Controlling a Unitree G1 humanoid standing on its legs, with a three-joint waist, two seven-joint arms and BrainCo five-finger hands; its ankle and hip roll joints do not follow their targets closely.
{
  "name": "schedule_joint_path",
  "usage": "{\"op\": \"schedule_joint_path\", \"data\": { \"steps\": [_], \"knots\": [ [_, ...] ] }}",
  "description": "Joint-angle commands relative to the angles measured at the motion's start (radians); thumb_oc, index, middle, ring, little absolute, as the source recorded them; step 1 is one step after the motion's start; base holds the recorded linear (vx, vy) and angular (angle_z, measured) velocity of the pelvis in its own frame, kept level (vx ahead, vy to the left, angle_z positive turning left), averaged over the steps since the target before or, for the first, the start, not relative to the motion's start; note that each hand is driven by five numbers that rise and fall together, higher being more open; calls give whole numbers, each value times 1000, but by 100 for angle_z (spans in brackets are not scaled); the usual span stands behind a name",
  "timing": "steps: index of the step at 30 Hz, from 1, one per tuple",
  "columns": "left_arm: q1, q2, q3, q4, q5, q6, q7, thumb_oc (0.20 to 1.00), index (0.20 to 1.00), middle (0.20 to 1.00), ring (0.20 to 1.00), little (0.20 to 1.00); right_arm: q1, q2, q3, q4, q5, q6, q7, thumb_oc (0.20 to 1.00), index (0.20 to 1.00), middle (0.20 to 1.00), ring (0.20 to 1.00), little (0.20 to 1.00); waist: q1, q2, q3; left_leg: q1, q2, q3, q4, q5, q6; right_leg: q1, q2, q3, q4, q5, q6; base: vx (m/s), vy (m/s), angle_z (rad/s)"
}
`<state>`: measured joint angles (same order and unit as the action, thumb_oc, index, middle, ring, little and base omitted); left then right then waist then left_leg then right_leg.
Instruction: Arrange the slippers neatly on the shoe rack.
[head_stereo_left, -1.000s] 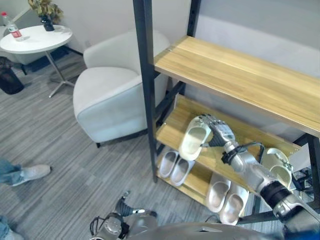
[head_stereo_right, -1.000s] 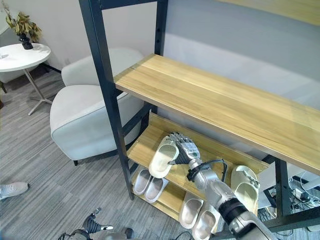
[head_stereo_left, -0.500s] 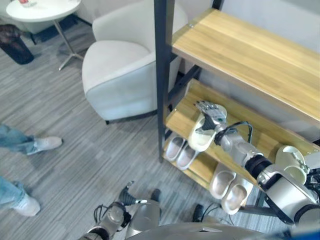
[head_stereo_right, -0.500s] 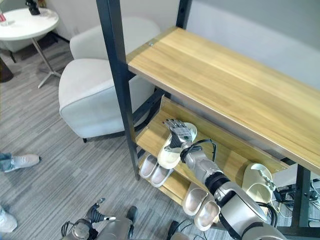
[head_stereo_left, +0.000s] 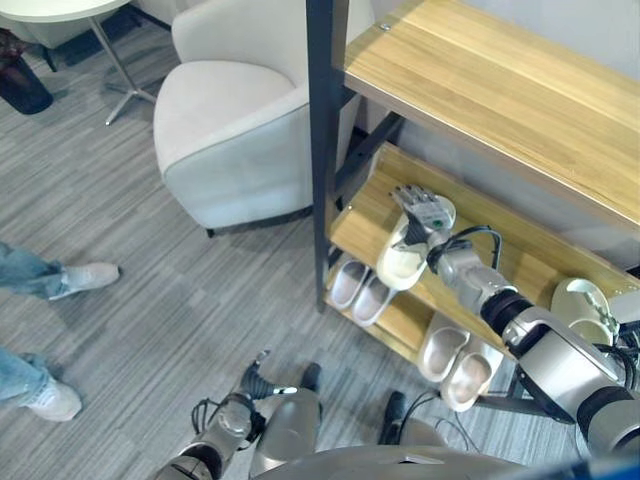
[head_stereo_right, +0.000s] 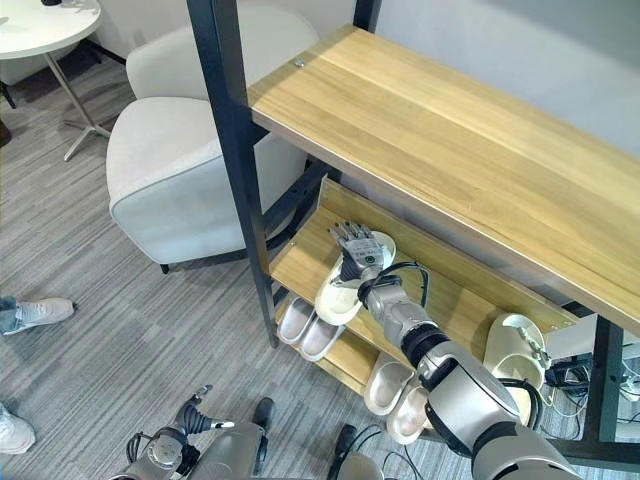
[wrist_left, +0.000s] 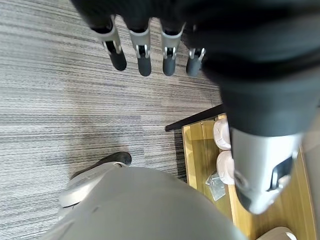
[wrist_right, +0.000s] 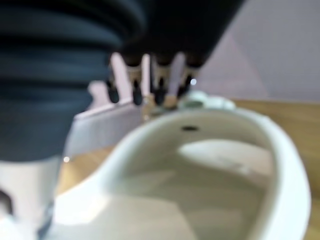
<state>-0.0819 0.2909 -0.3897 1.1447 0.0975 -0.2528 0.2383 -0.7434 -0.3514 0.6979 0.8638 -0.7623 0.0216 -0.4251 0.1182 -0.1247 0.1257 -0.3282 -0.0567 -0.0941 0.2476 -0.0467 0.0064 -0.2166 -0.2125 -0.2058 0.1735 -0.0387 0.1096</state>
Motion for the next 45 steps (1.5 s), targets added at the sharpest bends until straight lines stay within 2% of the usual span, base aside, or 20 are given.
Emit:
{"op": "schedule_joint_path", "data": {
  "steps": [1,13,23,24,25,26,27,28,38,45],
  "knots": [
    [1,-2,-16,-9,-25,-27,14,1000,1000,1000,1000,1000,-52,-25,2,48,-38,50,-31,1000,1000,1000,1000,1000,-2,11,-8,29,-16,1,-7,-76,-15,-11,-48,11,24,46,39,0,0,0],
    [6,-9,-5,5,-22,-16,15,1000,1000,1000,1000,1000,-51,-50,-25,45,-72,95,-39,1000,1000,1000,1000,1000,-21,15,-17,46,-14,10,-18,-78,-13,-8,-46,21,27,43,39,2,-2,-3],
    [5,-10,-18,8,-23,-11,18,1000,1000,1000,1000,1000,-64,-17,-40,158,-35,113,-41,1000,1000,1000,1000,1000,-20,20,-16,46,-15,10,-24,-74,-13,-15,-49,22,28,48,39,0,-4,-1],
    [4,-11,-20,8,-24,-9,21,1000,1000,1000,1000,1000,-61,-2,-40,202,-28,120,-42,840,840,840,840,840,-18,23,-14,43,-16,9,-24,-72,-13,-16,-51,22,28,49,39,0,0,0],
    [4,-10,-20,8,-24,-9,21,1000,1000,1000,1000,1000,-62,-1,-40,204,-27,120,-43,598,598,598,598,598,-18,22,-14,43,-16,9,-24,-72,-13,-16,-51,22,28,49,39,0,0,0],
    [3,-10,-21,7,-25,-9,21,1000,1000,1000,1000,1000,-64,6,-39,223,-24,123,-44,485,485,485,485,485,-18,24,-14,43,-17,8,-26,-72,-13,-18,-51,22,28,50,40,0,0,0],
    [3,-9,-23,7,-28,-8,24,1000,1000,1000,1000,1000,-64,17,-41,252,-14,125,-46,266,266,266,266,266,-16,26,-12,40,-17,8,-26,-70,-12,-20,-53,22,28,51,40,0,0,0],
    [3,-8,-24,7,-28,-8,24,1000,1000,1000,1000,1000,-63,19,-40,259,-12,125,-45,200,200,200,200,200,-15,28,-11,39,-17,9,-25,-70,-12,-21,-54,21,29,51,40,0,0,0],
    [3,-15,-21,22,-25,-4,33,1000,1000,1000,1000,1000,-51,24,-46,265,-5,126,-59,200,200,200,200,200,-20,29,-13,37,-17,10,-17,-75,-9,-23,-53,26,36,50,40,0,0,0],
    [4,-26,-18,16,-16,-3,42,1000,1000,1000,1000,1000,-5,-18,-74,185,-35,139,-89,200,200,200,200,200,-33,31,-12,39,-15,16,-14,-80,-7,-26,-51,34,37,49,41,0,0,-1]
  ]
}}
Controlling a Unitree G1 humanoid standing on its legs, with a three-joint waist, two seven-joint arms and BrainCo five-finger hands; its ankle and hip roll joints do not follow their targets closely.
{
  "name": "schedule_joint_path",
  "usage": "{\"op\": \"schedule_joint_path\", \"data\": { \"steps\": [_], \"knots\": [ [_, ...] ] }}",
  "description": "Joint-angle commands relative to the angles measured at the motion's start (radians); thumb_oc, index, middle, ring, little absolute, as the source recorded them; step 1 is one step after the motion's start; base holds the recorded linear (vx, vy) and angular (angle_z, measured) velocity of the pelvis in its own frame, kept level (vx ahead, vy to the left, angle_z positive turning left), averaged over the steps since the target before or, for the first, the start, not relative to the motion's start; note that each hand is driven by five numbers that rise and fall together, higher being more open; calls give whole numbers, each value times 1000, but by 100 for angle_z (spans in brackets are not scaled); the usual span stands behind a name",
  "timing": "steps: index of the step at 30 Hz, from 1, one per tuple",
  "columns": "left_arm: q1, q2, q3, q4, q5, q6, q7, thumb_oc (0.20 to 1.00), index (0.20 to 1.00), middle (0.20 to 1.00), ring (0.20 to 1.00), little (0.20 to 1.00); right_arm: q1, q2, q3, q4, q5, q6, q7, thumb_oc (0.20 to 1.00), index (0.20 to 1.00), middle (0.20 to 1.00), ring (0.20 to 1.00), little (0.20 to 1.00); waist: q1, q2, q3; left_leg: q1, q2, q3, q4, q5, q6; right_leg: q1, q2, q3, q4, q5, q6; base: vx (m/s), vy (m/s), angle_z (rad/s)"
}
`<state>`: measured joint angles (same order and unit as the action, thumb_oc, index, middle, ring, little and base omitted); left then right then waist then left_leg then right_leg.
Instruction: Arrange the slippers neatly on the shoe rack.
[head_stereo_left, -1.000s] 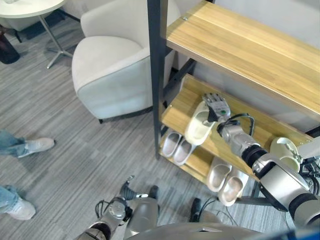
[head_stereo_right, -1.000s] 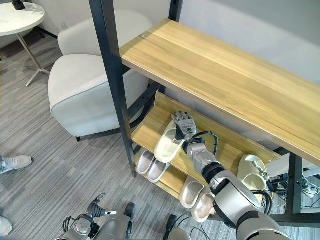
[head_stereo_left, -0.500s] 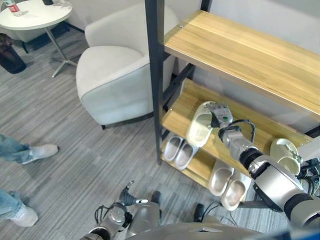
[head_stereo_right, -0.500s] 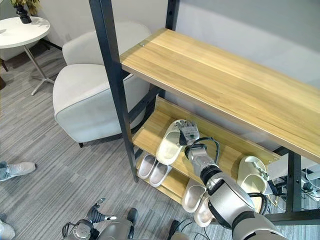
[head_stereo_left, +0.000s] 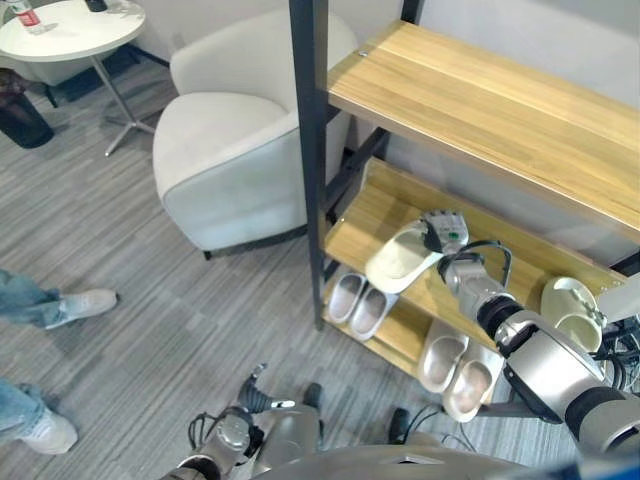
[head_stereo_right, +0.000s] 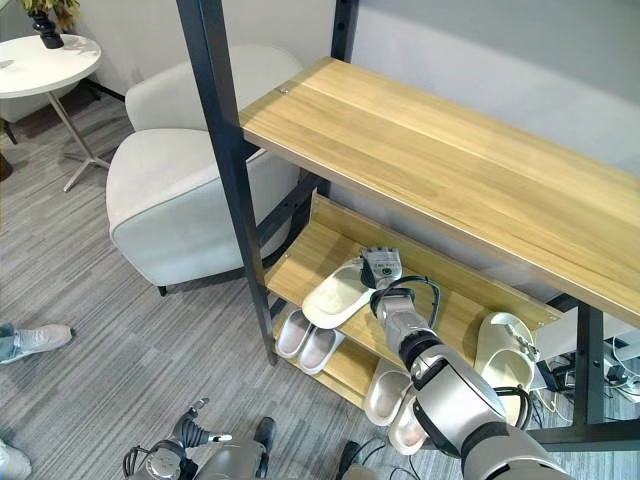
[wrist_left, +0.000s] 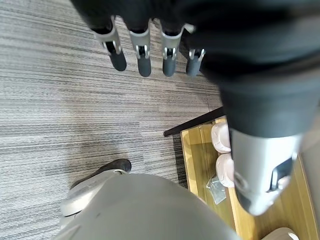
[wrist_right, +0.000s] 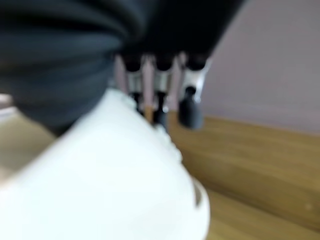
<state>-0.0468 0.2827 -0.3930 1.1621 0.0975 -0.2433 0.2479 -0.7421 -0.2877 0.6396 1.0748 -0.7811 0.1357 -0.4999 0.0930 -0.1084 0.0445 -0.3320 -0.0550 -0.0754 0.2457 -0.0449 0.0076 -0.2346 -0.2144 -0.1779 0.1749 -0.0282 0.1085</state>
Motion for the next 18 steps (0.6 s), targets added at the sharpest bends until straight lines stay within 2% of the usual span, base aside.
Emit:
{"op": "schedule_joint_path", "data": {
  "steps": [1,7,11,18],
  "knots": [
    [-32,-20,-11,-3,-13,-12,35,1000,1000,1000,1000,1000,6,-100,-26,-67,-31,29,-19,200,200,200,200,200,-12,15,71,44,-17,-3,-12,-83,-8,-10,-49,8,36,40,43,0,0,0],
    [-33,-31,1,7,2,-10,34,1000,1000,1000,1000,1000,53,-153,-55,-179,-80,40,-32,200,200,200,200,200,-24,16,73,43,-18,1,-8,-88,-6,-16,-52,14,41,39,44,-1,2,-1],
    [-28,-40,23,12,21,-9,31,1000,1000,1000,1000,1000,154,-238,-118,-322,-145,43,-29,200,200,200,200,200,-41,14,72,46,-16,6,-3,-95,-3,-17,-54,21,49,37,45,1,5,-2],
    [-26,-42,33,13,34,-9,30,1000,1000,1000,1000,1000,221,-284,-166,-356,-161,42,-31,200,200,200,200,200,-48,13,72,47,-16,8,-1,-98,-1,-19,-56,25,49,38,47,-1,-2,-2]
  ]
}}
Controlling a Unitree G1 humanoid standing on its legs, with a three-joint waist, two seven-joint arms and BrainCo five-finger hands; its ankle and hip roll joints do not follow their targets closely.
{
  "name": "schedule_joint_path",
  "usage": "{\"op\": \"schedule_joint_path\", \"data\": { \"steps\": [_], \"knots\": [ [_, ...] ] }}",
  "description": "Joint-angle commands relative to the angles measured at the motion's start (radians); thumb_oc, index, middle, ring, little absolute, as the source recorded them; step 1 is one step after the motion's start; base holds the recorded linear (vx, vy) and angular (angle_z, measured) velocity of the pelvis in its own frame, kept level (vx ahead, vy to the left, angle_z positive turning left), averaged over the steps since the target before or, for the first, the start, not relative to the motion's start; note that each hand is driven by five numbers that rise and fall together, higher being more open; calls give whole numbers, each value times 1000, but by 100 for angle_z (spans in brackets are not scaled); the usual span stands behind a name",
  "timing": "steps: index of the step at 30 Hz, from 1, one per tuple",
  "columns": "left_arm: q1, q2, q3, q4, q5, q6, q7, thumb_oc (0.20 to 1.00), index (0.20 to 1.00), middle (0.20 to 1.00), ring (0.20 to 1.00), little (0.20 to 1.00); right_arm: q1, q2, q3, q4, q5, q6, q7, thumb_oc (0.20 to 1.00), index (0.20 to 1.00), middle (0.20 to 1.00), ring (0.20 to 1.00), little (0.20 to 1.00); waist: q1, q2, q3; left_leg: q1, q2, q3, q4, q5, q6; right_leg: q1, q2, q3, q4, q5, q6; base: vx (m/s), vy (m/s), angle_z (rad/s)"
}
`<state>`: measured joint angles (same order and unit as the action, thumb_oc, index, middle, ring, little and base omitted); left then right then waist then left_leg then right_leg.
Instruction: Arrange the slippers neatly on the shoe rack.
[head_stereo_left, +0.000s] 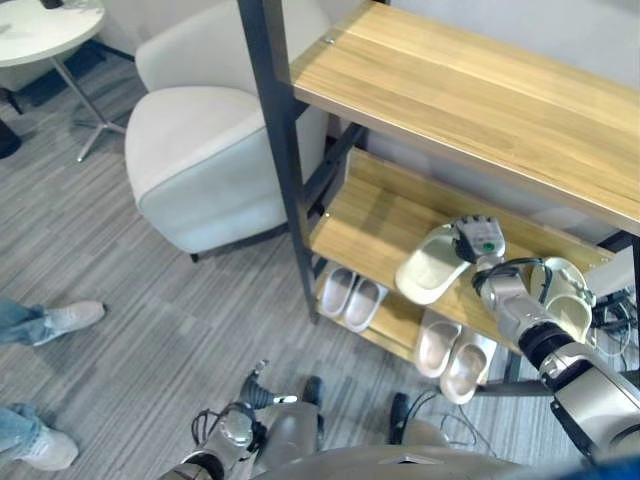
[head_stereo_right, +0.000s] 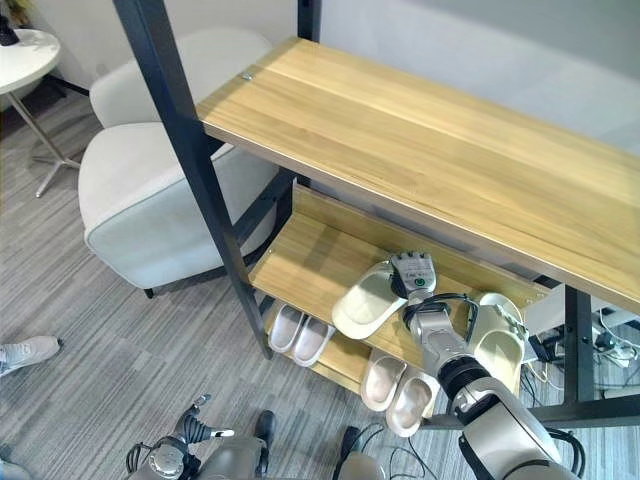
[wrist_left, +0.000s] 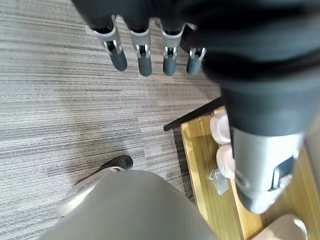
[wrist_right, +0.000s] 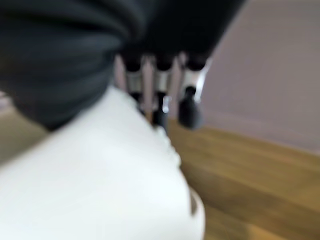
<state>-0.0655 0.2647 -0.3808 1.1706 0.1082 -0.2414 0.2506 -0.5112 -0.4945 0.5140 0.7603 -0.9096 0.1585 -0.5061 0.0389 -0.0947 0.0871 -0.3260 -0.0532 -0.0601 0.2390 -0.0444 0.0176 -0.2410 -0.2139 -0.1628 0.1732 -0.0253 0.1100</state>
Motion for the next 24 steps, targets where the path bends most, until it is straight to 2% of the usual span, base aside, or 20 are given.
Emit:
{"op": "schedule_joint_path", "data": {
  "steps": [1,20,24],
  "knots": [
    [-6,-22,23,7,26,-11,27,1000,1000,1000,1000,1000,-2,-90,-51,-45,-34,19,-29,200,200,200,200,200,3,-1,30,39,-19,-5,7,-98,-11,-14,-59,11,51,37,46,0,0,0],
    [-8,-14,27,11,35,-13,32,1000,1000,1000,1000,1000,30,-172,-81,-50,-41,14,-46,200,200,200,200,200,-4,8,44,29,-23,-2,8,-92,-9,-34,-68,16,71,35,47,0,0,0],
    [-7,-11,33,13,36,-14,29,1000,1000,1000,1000,1000,52,-194,-88,-72,-40,-5,-40,200,200,200,200,200,-5,6,40,37,-20,-5,3,-91,-10,-31,-67,13,76,31,46,0,0,0]
  ]
}}
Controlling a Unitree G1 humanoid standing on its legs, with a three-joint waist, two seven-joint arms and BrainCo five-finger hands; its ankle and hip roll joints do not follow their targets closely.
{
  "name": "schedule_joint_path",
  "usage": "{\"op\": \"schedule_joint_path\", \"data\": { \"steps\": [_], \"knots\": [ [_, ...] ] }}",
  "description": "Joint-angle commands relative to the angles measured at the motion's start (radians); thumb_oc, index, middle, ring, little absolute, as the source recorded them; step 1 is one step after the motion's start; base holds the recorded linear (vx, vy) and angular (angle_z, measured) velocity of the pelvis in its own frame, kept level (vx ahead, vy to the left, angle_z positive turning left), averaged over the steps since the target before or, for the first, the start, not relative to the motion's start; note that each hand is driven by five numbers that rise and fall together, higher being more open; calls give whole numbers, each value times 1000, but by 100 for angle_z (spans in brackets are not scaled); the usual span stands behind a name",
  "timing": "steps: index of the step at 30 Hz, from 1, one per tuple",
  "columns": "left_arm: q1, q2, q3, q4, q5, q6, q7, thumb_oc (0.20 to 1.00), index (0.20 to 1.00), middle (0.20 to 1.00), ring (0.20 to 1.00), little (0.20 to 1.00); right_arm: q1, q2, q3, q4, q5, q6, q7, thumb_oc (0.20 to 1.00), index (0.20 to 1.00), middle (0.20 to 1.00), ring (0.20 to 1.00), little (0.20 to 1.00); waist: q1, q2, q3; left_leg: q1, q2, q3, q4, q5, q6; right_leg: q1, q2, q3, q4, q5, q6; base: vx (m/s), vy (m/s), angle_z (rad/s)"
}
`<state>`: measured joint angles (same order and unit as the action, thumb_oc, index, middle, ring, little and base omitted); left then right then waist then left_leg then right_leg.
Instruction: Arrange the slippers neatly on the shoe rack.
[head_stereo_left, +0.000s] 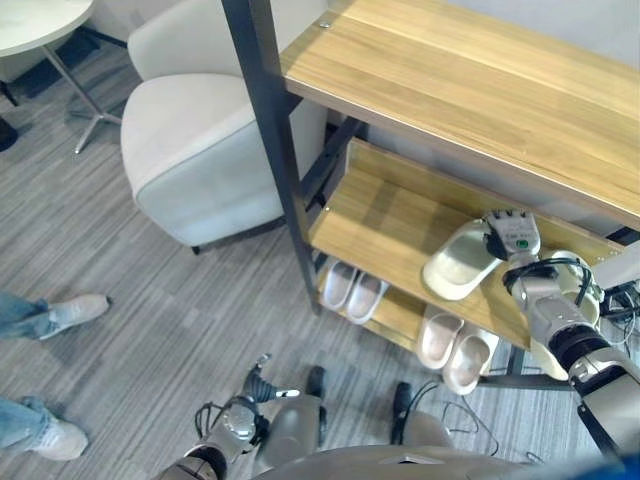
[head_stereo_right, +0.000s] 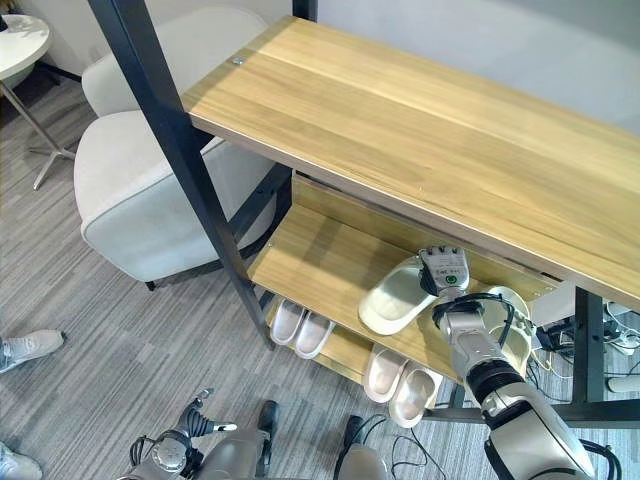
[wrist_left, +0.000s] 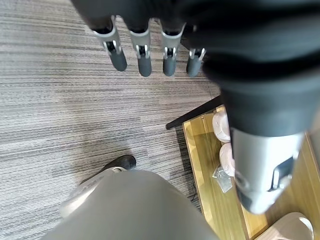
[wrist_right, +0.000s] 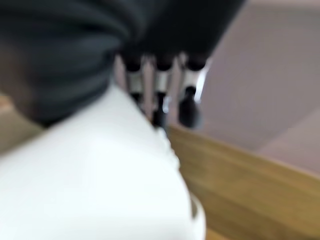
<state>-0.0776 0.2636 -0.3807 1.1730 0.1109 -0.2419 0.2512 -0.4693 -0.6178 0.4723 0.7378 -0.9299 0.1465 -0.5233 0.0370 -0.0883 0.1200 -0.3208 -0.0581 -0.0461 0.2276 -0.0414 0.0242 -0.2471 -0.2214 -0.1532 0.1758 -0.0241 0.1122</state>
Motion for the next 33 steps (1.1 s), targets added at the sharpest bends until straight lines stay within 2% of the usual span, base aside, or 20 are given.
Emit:
{"op": "schedule_joint_path", "data": {
  "steps": [1,11,17,26,33],
  "knots": [
    [6,-7,36,14,34,-13,27,1000,1000,1000,1000,1000,16,-89,-46,-61,-20,-2,-18,200,200,200,200,200,-4,-3,7,32,-14,-21,15,-94,-18,-25,-59,1,76,27,44,0,0,0],
    [4,10,42,22,31,-15,17,1000,1000,1000,1000,1000,17,-169,12,-80,-2,-87,19,200,200,200,200,200,0,-15,13,32,-5,-29,17,-90,-27,-28,-55,-8,95,11,40,-7,-23,0],
    [6,17,36,30,34,-15,19,1000,1000,1000,1000,1000,0,-173,56,-35,13,-111,31,200,200,200,200,200,3,-17,18,30,1,-34,16,-86,-33,-32,-52,-11,100,5,37,-12,-36,1],
    [-4,28,24,37,61,-9,54,1000,1000,1000,1000,1000,-61,-162,102,77,16,-103,7,200,200,200,200,200,17,-5,37,9,5,-51,1,-62,-45,-61,-49,-23,121,-6,30,-31,-50,3],
    [-19,30,13,40,65,-10,68,1000,1000,1000,1000,1000,-95,-167,142,92,2,-111,5,200,200,200,200,200,25,0,55,-13,5,-66,0,-49,-54,-86,-46,-31,137,-17,22,-13,-30,2]
  ]
}}
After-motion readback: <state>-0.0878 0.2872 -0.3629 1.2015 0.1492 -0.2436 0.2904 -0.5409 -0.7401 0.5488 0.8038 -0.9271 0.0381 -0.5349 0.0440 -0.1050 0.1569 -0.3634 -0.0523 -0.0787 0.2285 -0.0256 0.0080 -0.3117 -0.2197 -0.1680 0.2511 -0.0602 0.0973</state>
